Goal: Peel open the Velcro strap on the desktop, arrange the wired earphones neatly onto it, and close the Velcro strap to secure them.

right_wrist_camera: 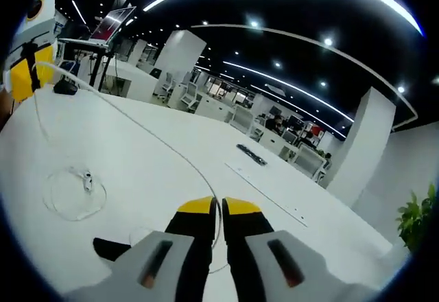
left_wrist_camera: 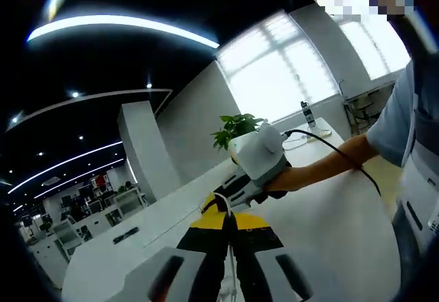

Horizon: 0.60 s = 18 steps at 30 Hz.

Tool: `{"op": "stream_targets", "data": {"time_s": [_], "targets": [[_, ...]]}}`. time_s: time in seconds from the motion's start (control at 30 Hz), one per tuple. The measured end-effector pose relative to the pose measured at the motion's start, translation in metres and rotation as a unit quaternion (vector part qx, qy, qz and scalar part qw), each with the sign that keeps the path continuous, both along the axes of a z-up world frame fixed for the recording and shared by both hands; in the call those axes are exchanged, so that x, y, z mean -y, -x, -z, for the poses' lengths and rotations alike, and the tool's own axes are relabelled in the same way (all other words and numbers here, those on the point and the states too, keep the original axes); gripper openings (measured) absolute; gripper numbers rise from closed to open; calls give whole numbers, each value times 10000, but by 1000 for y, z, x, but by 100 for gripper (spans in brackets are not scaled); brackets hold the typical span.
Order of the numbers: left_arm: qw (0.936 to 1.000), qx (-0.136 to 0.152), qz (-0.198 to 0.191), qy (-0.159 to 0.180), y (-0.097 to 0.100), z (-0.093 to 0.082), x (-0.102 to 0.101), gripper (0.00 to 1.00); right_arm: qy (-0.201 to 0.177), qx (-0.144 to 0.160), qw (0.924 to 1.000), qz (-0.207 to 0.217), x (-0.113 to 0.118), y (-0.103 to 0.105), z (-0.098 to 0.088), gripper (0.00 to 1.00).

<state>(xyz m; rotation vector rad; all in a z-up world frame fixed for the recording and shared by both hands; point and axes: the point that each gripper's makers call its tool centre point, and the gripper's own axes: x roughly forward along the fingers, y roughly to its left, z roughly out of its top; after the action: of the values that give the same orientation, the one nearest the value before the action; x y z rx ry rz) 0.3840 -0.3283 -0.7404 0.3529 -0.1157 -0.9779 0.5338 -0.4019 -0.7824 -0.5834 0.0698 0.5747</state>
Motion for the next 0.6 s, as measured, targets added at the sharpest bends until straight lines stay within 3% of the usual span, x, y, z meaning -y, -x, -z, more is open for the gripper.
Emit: {"op": "stream_targets", "data": {"time_s": [0.17, 0.33, 0.43, 0.6], "targets": [[9998, -1, -195, -78, -8, 5, -8, 5, 95, 49, 9999, 42, 9, 0, -4, 4], [9981, -62, -549, -274, -24, 21, -23, 5, 62, 83, 9998, 184, 32, -1, -18, 4], [9975, -136, -620, -300, -30, 28, -26, 5, -159, 101, 9997, 129, 42, 3, -38, 4], [9970, -162, -684, -328, -33, 34, -23, 5, 128, 435, 9990, 29, 50, 12, -68, 4]]}}
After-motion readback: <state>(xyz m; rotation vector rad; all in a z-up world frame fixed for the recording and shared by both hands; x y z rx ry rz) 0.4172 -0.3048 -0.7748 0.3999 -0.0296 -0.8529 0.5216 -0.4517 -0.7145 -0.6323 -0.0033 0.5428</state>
